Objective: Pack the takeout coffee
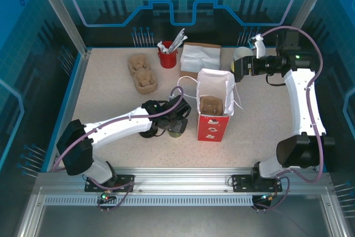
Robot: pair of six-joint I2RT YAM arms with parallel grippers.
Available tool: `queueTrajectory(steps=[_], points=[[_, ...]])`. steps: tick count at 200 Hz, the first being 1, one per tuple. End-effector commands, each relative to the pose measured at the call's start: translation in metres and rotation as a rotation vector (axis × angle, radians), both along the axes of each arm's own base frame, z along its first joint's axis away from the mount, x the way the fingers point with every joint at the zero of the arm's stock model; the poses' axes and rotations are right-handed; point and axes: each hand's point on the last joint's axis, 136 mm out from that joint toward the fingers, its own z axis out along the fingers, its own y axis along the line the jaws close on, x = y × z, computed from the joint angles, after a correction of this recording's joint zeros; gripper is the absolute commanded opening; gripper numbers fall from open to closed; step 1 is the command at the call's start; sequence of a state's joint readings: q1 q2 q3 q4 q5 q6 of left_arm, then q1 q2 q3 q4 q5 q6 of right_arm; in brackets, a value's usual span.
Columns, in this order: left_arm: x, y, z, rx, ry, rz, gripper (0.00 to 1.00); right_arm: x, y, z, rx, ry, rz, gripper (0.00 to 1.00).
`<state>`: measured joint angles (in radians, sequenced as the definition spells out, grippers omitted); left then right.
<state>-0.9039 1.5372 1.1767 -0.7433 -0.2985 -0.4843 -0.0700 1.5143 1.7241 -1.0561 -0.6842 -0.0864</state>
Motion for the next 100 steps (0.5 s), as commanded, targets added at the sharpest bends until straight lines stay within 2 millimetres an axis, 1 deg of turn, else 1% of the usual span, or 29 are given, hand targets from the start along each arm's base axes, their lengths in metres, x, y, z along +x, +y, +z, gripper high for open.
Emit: queueTrajectory(steps=[1,26,49,61,100], points=[[-0.021,0.002,-0.014,-0.001,0.111,-0.023,0.64,-0.002,0.012,0.012,-0.025,-0.098,0.114,0.6],[-0.014,0.0,0.01,-0.05,0.057,-0.019,0.64,0.005,0.019,0.009,-0.083,-0.144,0.181,0.61],[-0.01,0.002,0.03,-0.075,0.027,-0.015,0.64,0.012,0.029,0.002,-0.141,-0.161,0.255,0.62],[-0.009,0.004,0.039,-0.078,0.016,-0.016,0.64,0.013,0.035,-0.003,-0.16,-0.16,0.308,0.63],[-0.011,0.006,0.07,-0.116,-0.021,-0.026,0.64,0.02,0.047,-0.025,-0.206,-0.139,0.428,0.63]])
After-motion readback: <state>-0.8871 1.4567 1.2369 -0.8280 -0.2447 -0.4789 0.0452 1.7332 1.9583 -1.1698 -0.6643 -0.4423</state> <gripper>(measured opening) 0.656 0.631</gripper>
